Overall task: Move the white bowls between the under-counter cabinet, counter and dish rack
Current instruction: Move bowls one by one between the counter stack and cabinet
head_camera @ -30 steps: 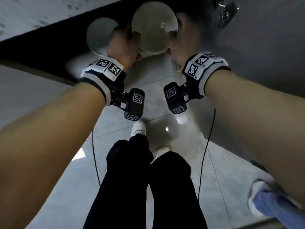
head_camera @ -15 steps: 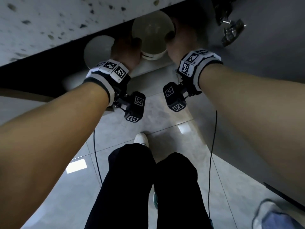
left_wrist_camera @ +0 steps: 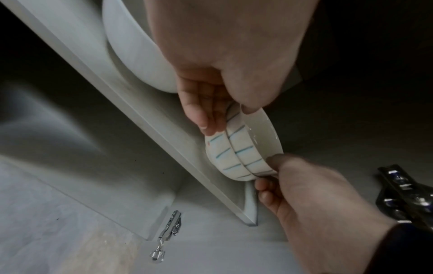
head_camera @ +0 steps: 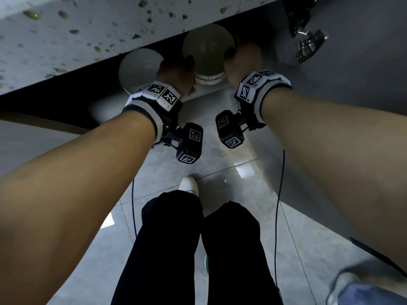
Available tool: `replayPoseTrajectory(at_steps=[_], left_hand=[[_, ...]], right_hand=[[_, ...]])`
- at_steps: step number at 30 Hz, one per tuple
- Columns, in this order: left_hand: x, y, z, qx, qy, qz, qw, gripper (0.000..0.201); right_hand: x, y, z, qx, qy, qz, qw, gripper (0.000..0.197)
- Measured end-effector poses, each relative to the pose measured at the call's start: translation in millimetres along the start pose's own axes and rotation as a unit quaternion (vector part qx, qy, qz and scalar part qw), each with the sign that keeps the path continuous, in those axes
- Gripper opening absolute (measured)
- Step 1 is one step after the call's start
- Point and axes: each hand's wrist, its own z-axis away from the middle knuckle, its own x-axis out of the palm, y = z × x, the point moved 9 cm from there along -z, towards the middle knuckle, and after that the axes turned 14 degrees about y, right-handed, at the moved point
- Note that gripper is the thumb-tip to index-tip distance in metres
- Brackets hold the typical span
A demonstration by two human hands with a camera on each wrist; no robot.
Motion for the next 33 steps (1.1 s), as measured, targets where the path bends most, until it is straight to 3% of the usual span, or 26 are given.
replayPoseTrajectory(at_steps=[3, 5, 6, 8, 10, 13, 18, 25, 29, 33], left_hand=[[-7, -6, 16, -0.034, 0.011, 0.028, 0.999, 0.039], [-15, -7, 36, -0.024, 0.009, 0.035, 0.999, 0.033], [-20, -10, 44, -0.008, 0.011, 0.021, 1.000, 0.040], [-32, -22, 66, 0.012, 0.021, -0.007, 1.000, 0.056], [-37, -30, 100, 0.018, -0.015, -0.035, 0.999, 0.059], [-46, -27, 156, 0.042, -0.070, -0.086, 0.993, 0.047], [-93, 6, 237, 0.113, -0.083, -0.118, 0.983, 0.042], [-210, 76, 293, 0.191, 0.010, -0.106, 0.976, 0.035], [-283, 117, 292, 0.222, 0.059, -0.105, 0.968, 0.032], [-345, 136, 277, 0.209, 0.119, -0.078, 0.968, 0.030]], right_hand=[[-14, 2, 13, 0.025, 0.043, -0.057, 0.997, 0.041], [-23, 5, 27, 0.025, 0.052, -0.071, 0.996, 0.044], [-29, 7, 35, 0.019, 0.052, -0.075, 0.996, 0.043], [-39, 10, 57, 0.004, 0.042, -0.084, 0.996, 0.039], [-50, 10, 84, -0.016, 0.013, -0.075, 0.997, 0.036], [-67, 10, 125, -0.017, -0.020, -0.095, 0.995, 0.024], [-128, -4, 192, 0.041, -0.037, -0.197, 0.979, 0.030], [-229, -80, 226, 0.007, -0.029, -0.283, 0.959, 0.022], [-280, -152, 217, -0.063, -0.024, -0.299, 0.952, 0.023], [-298, -218, 207, -0.117, -0.031, -0.294, 0.948, 0.023]])
